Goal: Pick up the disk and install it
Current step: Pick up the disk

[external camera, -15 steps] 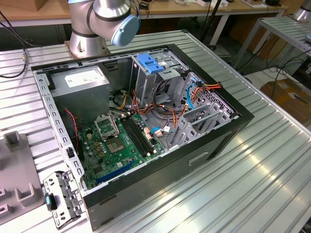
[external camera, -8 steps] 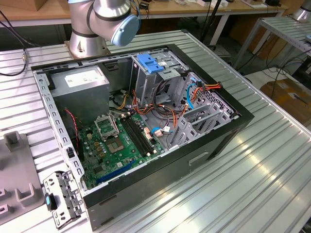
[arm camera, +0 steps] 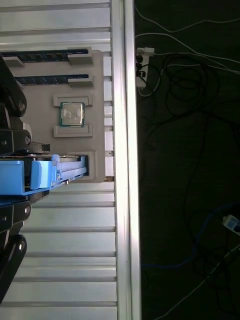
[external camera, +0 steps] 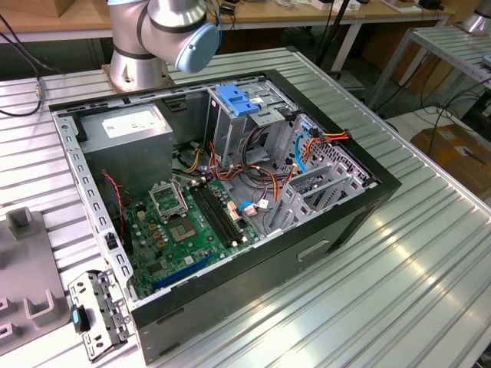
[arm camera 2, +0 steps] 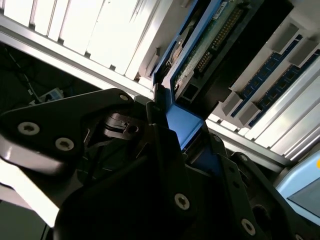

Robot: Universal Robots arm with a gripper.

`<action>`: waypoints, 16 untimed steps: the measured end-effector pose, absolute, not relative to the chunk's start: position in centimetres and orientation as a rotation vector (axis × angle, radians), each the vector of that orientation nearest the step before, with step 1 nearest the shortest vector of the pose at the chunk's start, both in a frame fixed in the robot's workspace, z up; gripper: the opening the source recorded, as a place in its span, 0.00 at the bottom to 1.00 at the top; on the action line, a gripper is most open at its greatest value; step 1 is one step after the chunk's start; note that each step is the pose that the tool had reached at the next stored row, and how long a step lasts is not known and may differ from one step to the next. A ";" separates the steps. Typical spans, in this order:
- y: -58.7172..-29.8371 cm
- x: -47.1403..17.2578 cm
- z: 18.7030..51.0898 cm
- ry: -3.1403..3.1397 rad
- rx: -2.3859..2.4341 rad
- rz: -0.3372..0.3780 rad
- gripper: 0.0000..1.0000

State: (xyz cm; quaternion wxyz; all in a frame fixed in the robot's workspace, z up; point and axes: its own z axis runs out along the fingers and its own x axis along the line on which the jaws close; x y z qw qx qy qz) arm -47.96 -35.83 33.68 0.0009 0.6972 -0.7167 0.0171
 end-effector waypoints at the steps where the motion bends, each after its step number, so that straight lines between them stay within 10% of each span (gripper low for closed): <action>1: -35.8 -48.0 34.0 -2.250 2.189 0.054 0.37; 16: -35.8 -48.0 34.9 -2.250 2.189 0.054 0.37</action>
